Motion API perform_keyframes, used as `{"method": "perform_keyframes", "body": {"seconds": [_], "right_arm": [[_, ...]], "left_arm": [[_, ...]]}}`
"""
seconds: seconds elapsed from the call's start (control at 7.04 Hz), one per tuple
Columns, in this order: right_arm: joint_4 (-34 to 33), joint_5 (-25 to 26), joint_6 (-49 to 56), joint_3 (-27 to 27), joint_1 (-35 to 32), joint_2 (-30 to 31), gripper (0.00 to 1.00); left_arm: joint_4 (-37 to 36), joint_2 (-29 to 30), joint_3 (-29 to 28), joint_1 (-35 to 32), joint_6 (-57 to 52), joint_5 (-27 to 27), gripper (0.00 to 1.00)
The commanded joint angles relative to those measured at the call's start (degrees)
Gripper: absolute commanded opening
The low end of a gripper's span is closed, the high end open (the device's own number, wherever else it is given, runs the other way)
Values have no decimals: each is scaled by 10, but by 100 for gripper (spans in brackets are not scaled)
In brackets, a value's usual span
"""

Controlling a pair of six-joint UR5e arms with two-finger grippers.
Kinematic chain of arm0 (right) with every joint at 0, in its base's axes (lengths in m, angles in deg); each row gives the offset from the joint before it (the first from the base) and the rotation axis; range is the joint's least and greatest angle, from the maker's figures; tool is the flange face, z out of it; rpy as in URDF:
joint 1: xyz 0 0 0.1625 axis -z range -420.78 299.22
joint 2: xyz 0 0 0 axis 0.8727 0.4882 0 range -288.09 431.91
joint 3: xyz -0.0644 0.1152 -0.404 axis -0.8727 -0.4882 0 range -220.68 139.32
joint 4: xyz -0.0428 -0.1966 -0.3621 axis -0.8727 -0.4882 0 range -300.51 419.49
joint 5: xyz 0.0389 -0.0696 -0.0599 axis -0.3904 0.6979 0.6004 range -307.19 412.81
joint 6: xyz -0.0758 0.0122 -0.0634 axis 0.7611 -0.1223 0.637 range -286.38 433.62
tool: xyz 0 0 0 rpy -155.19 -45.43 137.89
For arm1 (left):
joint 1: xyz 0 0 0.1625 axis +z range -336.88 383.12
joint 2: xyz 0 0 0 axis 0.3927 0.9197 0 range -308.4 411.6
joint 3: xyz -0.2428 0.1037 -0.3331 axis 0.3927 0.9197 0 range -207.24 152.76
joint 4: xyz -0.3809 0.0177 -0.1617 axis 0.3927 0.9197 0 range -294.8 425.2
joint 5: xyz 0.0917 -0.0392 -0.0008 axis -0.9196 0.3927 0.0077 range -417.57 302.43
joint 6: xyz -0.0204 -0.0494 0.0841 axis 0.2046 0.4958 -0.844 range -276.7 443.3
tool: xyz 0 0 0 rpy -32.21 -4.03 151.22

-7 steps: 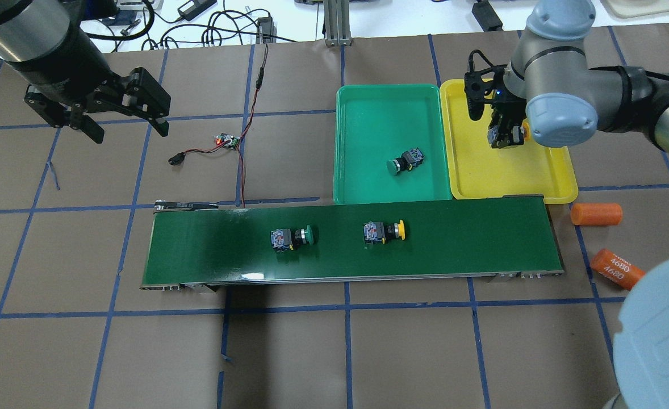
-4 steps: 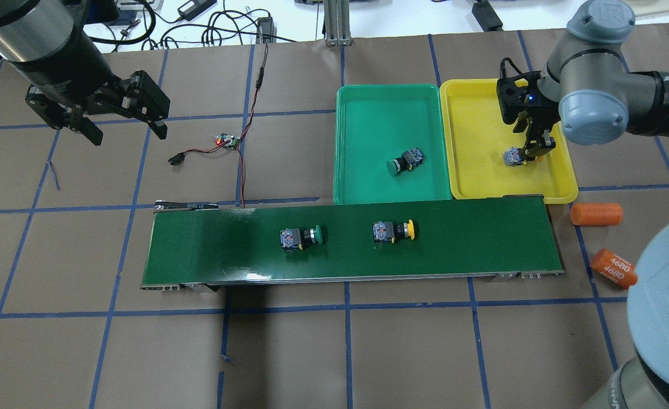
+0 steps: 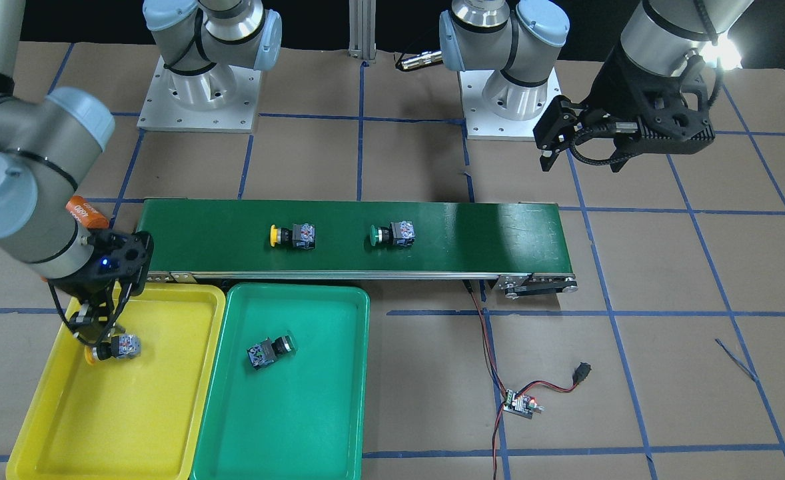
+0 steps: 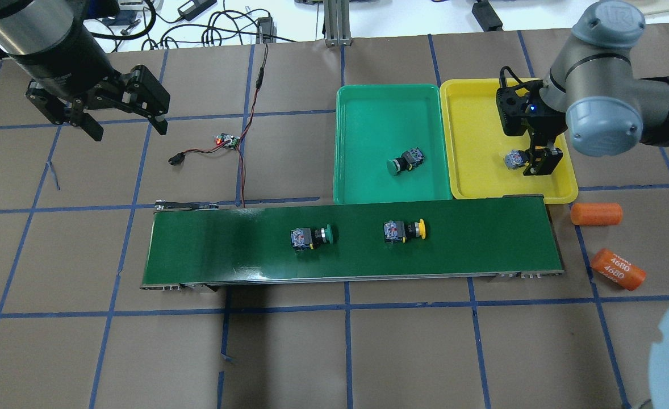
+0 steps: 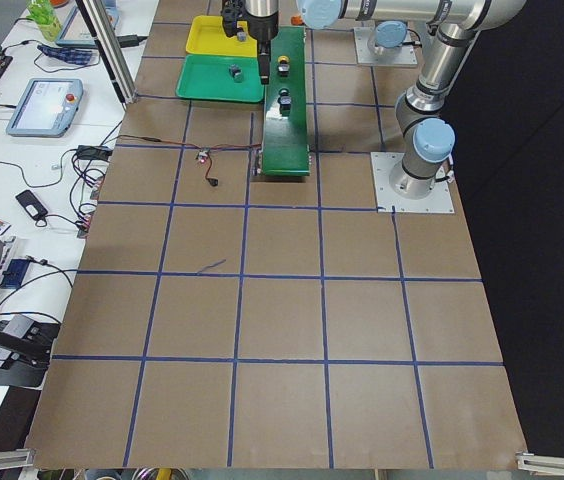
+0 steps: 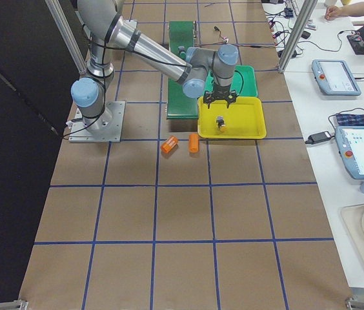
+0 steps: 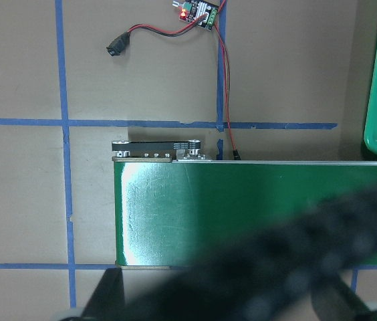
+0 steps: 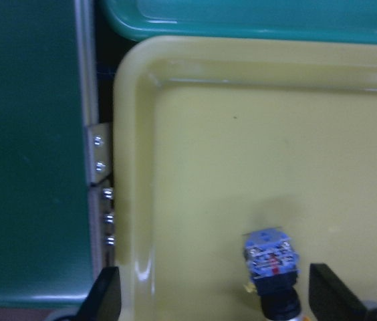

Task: Sort buttons by color to trays
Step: 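Return right gripper to belt and grasp next yellow-capped switch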

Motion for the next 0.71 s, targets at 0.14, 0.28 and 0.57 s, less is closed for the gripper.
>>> {"method": "perform_keyframes", "body": {"seconds": [0.14,0.28,0.57], "right_arm": [[3,-1,-6,141,-43,102,100],[1,0,-8,154,-56,105,100],[-7,0,-46,155,-82,103,100]], "left_arm": [[0,-1,0,0,0,0,100],[-1,-2,-1,0,0,0,100],[-1,-2,-1,1,0,0,100]]}}
